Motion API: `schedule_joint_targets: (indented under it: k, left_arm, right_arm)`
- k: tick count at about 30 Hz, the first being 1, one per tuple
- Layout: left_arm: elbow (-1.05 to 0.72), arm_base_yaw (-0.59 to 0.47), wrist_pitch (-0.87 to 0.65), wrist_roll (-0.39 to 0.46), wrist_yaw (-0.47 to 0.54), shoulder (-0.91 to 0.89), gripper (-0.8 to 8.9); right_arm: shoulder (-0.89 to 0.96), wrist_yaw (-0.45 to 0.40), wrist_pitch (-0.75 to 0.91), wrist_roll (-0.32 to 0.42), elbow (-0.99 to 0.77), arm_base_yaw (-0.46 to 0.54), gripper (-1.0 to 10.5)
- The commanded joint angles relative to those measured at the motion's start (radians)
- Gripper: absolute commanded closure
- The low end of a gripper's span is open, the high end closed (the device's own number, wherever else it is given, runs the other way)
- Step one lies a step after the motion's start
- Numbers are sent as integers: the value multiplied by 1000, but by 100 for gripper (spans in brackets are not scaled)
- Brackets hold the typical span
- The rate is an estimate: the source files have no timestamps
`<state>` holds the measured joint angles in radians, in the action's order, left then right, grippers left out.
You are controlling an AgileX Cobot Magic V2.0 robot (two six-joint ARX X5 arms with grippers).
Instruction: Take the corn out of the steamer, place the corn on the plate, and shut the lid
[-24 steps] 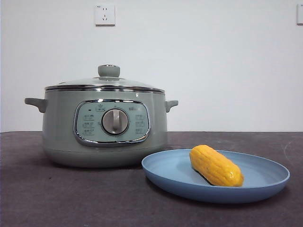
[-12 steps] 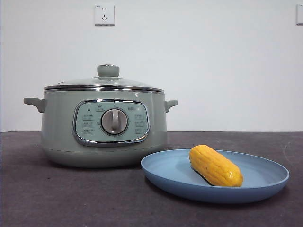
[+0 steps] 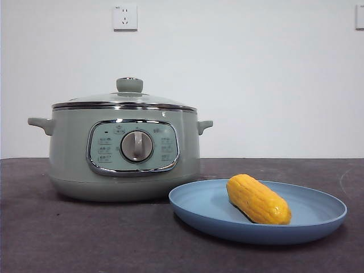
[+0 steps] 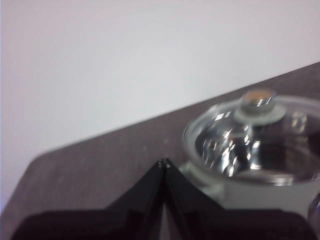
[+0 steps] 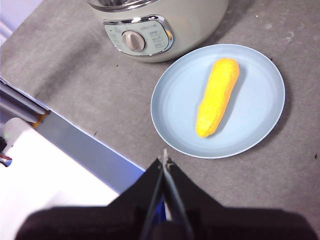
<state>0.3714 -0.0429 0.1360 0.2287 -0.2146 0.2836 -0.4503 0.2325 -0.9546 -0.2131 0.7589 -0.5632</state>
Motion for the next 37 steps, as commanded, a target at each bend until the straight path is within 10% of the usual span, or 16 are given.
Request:
schedule_joint_targets:
  k: [1,37]
  left_arm:
    - [-106,-5,-34,-47,9,-60,817]
    - [-368,-5,37,-166,63,-282,817]
  right_arm:
    - [-1,-3,3,5,-8,-2,946]
    - [-1,-3,3,5,-8,-2,946]
